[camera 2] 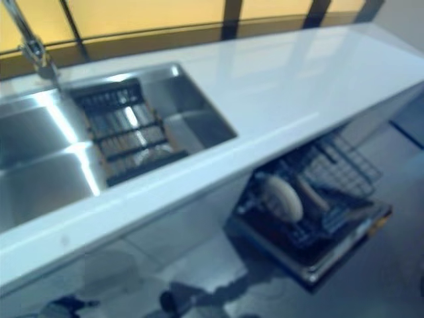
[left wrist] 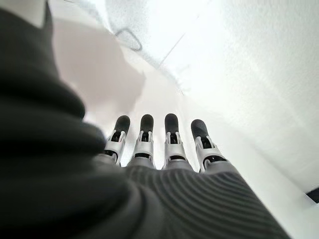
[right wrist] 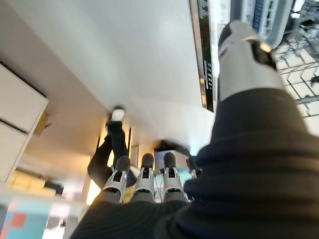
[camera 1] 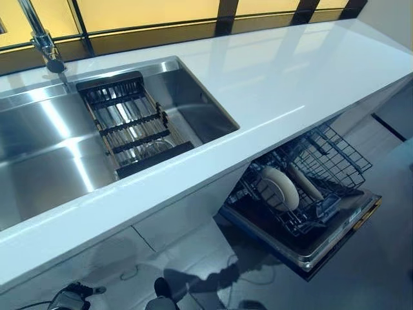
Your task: Take plates into dishwasher
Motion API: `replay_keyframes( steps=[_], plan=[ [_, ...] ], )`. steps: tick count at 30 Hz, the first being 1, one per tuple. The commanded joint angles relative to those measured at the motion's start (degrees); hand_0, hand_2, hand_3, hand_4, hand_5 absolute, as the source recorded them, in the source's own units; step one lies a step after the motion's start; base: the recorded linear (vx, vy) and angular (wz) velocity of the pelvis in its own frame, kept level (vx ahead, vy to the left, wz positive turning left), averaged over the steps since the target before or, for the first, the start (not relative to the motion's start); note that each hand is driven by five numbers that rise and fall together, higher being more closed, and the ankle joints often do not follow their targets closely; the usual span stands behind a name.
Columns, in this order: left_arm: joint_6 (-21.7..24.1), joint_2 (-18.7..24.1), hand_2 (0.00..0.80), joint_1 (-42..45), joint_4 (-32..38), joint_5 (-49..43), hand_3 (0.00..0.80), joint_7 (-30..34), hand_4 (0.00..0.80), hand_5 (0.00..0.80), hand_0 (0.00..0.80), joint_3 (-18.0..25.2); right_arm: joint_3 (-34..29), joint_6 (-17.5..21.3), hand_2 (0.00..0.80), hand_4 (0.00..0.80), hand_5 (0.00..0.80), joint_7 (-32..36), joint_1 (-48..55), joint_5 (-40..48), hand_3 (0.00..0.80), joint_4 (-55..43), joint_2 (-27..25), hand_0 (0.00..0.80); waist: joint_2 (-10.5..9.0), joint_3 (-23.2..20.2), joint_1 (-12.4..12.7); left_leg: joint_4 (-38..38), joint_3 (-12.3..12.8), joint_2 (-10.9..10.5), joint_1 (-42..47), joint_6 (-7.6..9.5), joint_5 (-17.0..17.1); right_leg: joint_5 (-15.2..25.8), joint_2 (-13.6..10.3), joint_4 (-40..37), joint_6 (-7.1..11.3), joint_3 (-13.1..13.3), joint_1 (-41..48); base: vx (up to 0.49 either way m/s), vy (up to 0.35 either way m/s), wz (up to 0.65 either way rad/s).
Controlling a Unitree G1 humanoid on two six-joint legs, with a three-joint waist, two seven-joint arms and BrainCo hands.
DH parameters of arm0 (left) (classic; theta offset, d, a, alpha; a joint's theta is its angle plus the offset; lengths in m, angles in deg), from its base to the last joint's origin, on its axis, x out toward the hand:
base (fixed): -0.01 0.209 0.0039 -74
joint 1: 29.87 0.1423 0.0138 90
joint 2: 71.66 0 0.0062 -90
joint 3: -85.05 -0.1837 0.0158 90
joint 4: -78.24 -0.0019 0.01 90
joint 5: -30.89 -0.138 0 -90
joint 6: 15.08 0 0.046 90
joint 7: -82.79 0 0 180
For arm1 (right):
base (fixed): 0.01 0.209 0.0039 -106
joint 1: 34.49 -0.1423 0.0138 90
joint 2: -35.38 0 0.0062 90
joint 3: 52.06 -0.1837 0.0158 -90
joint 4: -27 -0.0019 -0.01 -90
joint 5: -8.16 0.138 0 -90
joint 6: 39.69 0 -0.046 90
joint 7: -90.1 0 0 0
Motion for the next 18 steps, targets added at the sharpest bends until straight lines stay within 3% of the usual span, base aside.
replay_keyframes(
  steps=[1,4,8,10,13,15,18],
  plan=[
    [-1.05,3.63,0.000,-2.82,0.54,4.62,0.000,-2.24,0.000,0.000,0.000,4.18,1.01,-3.21,0.000,0.000,0.000,-1.88,-2.07,7.68,0.000,4.96,3.33,0.000,-1.71,0.30,2.43,8.02,-1.11,6.44,-11.81,-0.82,-0.92,-8.15,3.71,4.40,-4.97,-0.54,1.66,-0.356,-0.425,-0.21],
    [-0.77,2.45,0.000,-3.72,1.81,3.98,0.000,-2.16,0.000,0.000,0.000,3.83,-0.51,-3.38,0.000,0.000,0.000,-2.93,-0.29,11.01,0.000,5.20,6.45,0.000,-1.09,1.22,2.49,6.37,-2.41,6.54,-12.79,-2.56,1.91,-9.61,5.61,3.82,-5.53,0.02,2.01,-0.255,-0.216,0.21],
    [0.16,1.54,0.000,-2.26,3.09,2.51,0.000,-2.09,0.000,0.000,0.000,4.28,-1.87,-4.85,0.000,0.000,0.000,-2.82,0.70,13.22,0.000,2.57,8.27,0.000,0.28,1.40,2.39,1.24,-3.85,3.49,-10.56,-2.02,3.15,-11.62,5.99,7.21,-6.41,0.62,0.88,-0.272,-0.095,0.21],
    [-0.50,1.82,0.000,-2.18,2.95,2.27,0.000,-1.75,0.000,0.000,0.000,4.09,-1.40,-5.07,0.000,0.000,0.000,-4.30,0.27,13.47,0.000,2.52,8.83,0.000,1.82,1.81,3.12,0.99,-5.90,3.29,-12.02,-2.67,4.52,-16.16,7.12,11.11,-8.84,0.78,-0.20,-0.274,-0.175,0.20],
    [-2.47,2.20,0.000,0.52,1.75,2.80,0.000,-1.55,0.000,0.000,0.000,5.67,0.04,-5.45,0.000,0.000,0.000,-4.67,-0.30,11.54,0.000,2.77,8.69,0.000,4.00,2.64,4.86,-4.44,-10.15,2.57,-11.99,-5.04,8.59,-20.34,8.97,14.86,-11.12,1.09,-1.72,-0.166,-0.171,0.21],
    [-1.91,1.94,0.000,4.23,-0.05,3.03,0.000,-1.56,0.000,0.000,0.000,8.72,0.66,-5.76,0.000,0.000,0.000,-4.31,-0.88,9.67,0.000,3.89,8.34,0.000,4.89,3.24,5.50,-8.72,-10.07,2.79,-11.06,-5.58,9.56,-19.95,10.29,15.09,-12.06,1.00,-2.18,-0.099,-0.199,-0.04],
    [-0.94,0.51,0.000,7.90,-1.93,4.00,0.000,-2.13,0.000,0.000,0.000,12.45,0.83,-6.25,0.000,0.000,0.000,-4.95,-0.80,7.49,0.000,5.27,8.17,0.000,5.39,4.24,5.71,-7.67,-9.50,2.14,-11.33,-5.42,9.68,-16.75,11.56,12.32,-12.44,0.77,-2.04,-0.182,-0.199,0.05]
  ],
)
